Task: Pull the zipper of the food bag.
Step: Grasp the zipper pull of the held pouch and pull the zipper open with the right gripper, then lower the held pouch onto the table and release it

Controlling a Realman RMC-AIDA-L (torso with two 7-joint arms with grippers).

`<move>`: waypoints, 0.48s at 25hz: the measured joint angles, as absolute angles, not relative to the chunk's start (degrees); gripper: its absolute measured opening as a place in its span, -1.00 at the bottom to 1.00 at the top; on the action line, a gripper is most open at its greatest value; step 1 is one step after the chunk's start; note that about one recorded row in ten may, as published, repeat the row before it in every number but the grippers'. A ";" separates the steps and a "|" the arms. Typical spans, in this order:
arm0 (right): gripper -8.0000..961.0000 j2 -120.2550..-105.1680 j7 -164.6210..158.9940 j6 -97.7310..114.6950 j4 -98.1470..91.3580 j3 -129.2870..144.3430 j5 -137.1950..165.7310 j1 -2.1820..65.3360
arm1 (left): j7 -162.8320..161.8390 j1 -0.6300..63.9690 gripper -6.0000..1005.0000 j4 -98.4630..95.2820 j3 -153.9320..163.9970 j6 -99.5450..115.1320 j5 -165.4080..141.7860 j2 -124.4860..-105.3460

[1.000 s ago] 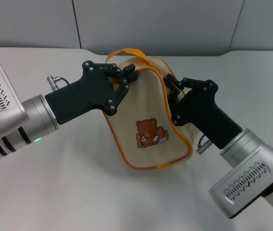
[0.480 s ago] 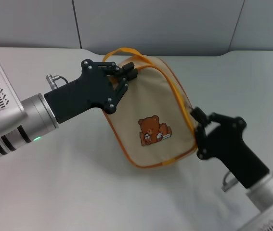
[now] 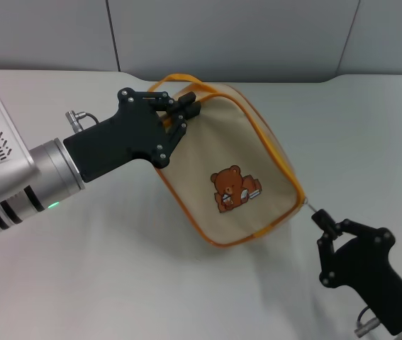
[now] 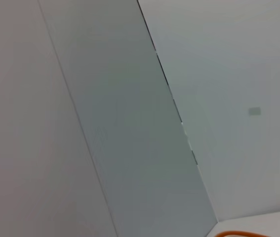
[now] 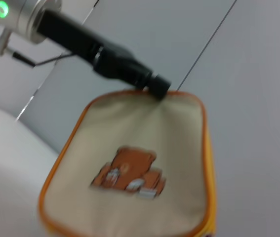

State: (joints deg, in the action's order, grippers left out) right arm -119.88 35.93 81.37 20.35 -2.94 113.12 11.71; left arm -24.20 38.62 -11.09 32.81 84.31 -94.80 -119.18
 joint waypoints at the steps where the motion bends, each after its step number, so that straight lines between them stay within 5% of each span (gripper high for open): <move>1: -0.98 -119.88 35.93 82.83 20.32 -2.82 113.12 11.59 | -24.19 38.50 -0.70 -10.97 32.65 84.35 -94.78 -119.18; 8: -0.98 -119.83 30.36 91.48 18.84 -3.06 112.57 11.94 | -21.78 36.27 -0.68 -7.51 31.70 84.47 -93.53 -119.26; 12: -0.75 -119.80 23.31 92.52 16.47 -3.13 112.53 13.82 | -13.27 33.36 -0.67 -1.54 30.86 84.67 -92.94 -119.28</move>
